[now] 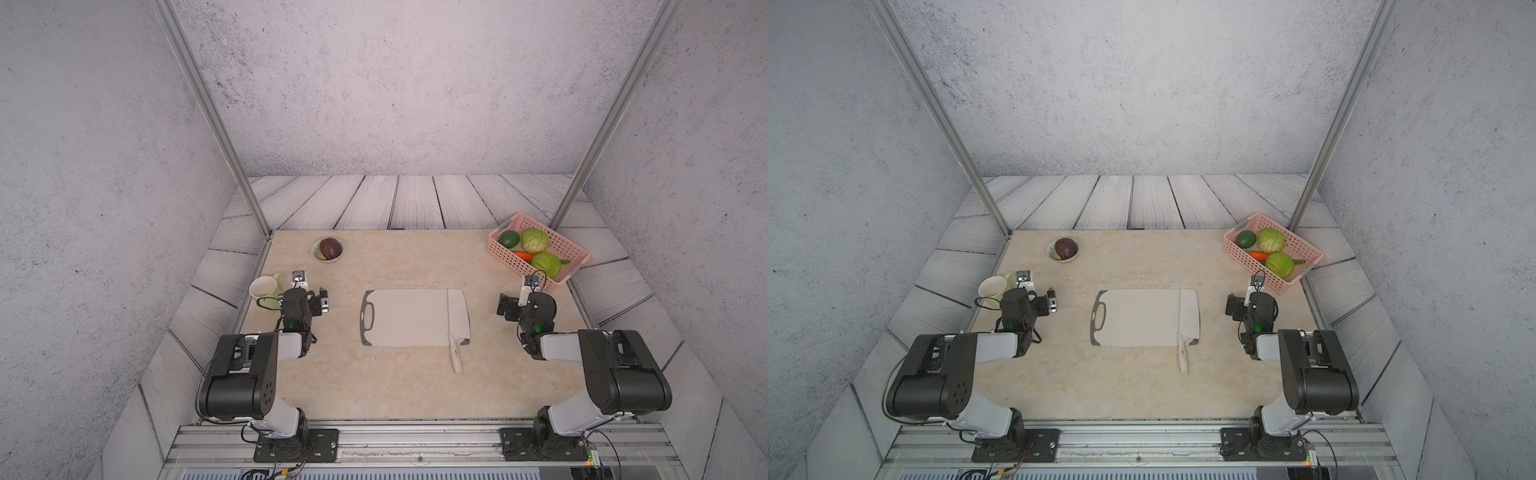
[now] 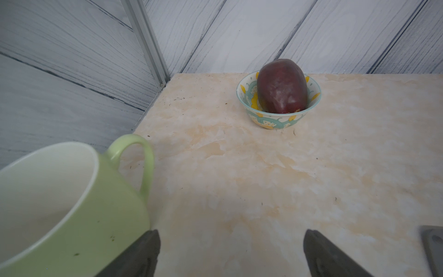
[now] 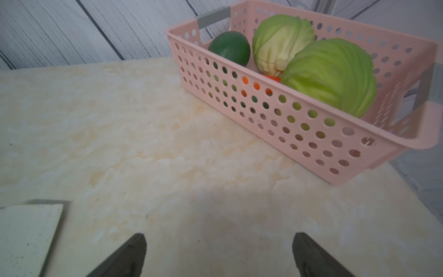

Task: Align the knife with the edge of the cutting board
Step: Reset both arms

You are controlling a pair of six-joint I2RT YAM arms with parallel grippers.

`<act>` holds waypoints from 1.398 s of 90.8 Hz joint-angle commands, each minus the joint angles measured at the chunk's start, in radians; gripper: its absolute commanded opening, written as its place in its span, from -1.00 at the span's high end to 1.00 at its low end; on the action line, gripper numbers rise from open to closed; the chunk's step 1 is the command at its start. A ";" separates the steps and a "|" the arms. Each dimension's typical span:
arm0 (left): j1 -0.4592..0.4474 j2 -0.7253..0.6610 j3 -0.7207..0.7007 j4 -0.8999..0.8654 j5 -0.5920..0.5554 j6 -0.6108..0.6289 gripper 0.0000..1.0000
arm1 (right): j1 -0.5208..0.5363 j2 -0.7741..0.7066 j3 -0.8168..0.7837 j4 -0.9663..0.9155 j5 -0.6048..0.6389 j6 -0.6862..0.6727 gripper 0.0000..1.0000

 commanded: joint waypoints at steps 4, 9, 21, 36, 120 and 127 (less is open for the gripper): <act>0.010 -0.007 0.007 -0.008 0.013 0.009 -0.97 | -0.002 -0.002 0.017 0.012 0.008 -0.030 -0.99; 0.009 -0.011 0.002 0.000 0.012 0.013 -0.97 | -0.004 -0.026 0.038 -0.035 0.013 -0.025 -0.99; 0.003 -0.010 0.000 0.003 0.004 0.016 -0.97 | -0.004 -0.015 0.029 -0.021 0.009 -0.028 -0.99; 0.003 -0.010 0.000 0.003 0.007 0.016 -0.97 | 0.000 -0.027 0.028 -0.025 0.014 -0.028 -0.99; 0.004 -0.010 0.000 0.002 0.007 0.015 -0.97 | 0.000 -0.026 0.030 -0.032 0.017 -0.028 -0.99; 0.004 -0.010 0.000 0.003 0.007 0.015 -0.97 | 0.000 -0.026 0.030 -0.030 0.017 -0.027 -0.99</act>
